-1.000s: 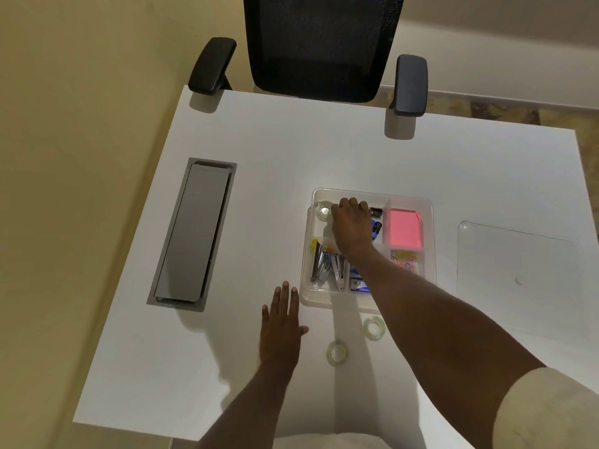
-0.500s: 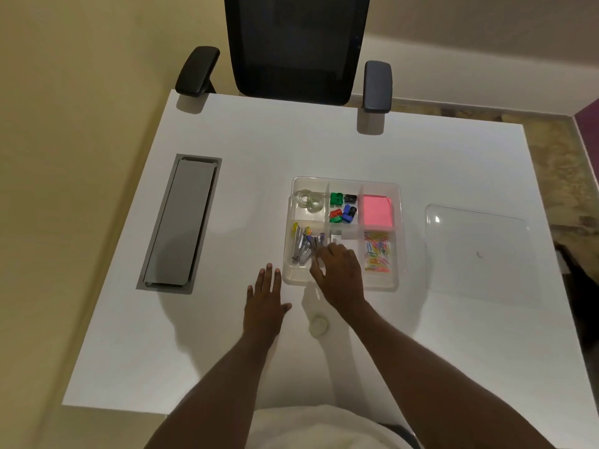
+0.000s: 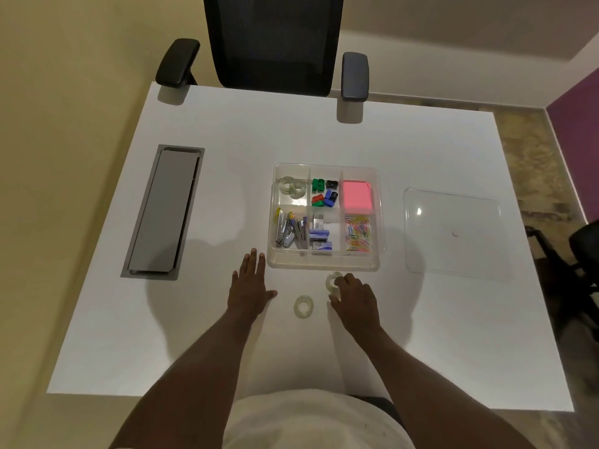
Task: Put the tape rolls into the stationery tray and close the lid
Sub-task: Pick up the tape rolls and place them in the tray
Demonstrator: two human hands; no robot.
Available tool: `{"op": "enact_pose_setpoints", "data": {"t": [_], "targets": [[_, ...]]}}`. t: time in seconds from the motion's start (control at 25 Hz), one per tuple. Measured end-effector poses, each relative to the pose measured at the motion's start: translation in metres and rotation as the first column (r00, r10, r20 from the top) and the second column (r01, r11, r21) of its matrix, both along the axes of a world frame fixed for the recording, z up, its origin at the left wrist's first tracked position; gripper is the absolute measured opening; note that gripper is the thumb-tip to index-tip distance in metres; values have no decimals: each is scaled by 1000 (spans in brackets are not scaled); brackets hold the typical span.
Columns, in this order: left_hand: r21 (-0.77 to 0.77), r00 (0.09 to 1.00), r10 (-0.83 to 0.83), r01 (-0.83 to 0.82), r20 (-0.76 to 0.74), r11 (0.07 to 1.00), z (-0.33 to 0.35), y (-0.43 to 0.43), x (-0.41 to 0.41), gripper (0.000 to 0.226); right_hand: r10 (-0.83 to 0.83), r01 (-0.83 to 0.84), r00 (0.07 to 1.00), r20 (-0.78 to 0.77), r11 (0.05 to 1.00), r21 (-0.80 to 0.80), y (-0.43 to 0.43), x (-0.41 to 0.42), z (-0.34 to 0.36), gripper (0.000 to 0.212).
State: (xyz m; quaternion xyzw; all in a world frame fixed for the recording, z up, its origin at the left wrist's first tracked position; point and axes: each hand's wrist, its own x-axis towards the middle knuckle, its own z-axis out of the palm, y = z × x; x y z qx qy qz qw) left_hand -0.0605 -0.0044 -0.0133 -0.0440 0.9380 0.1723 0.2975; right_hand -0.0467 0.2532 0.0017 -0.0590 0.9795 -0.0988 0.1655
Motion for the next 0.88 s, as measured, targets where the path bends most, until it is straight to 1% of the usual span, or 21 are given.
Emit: {"op": "enact_pose_setpoints", "data": {"t": [0.12, 0.28, 0.4, 0.52, 0.68, 0.8, 0.88], "targets": [[8, 1000, 16, -17, 3, 1000, -1, 1, -1, 105, 14, -15, 1000, 15, 1000, 20, -2, -2, -2, 32], [4, 1000, 16, -16, 1, 1000, -3, 1, 0, 105, 20, -18, 999, -26, 998, 67, -10, -3, -1, 13], [12, 1000, 25, -25, -6, 1000, -5, 1, 1, 105, 33, -34, 999, 8, 995, 95, -15, -3, -3, 13], [13, 999, 32, -32, -6, 999, -6, 1, 1, 105, 101, -99, 993, -66, 995, 29, -21, -4, -5, 11], [13, 999, 41, -41, -7, 999, -8, 2, 1, 106, 223, -241, 948, -227, 969, -59, -33, -12, -4, 19], [18, 999, 53, -53, -12, 998, -11, 2, 1, 106, 225, -265, 929, -293, 958, -107, -42, -33, 0, 25], [14, 999, 46, -46, -18, 999, -14, 1, 1, 106, 186, -244, 923, -337, 960, -136, -48, -58, 6, 26]]}}
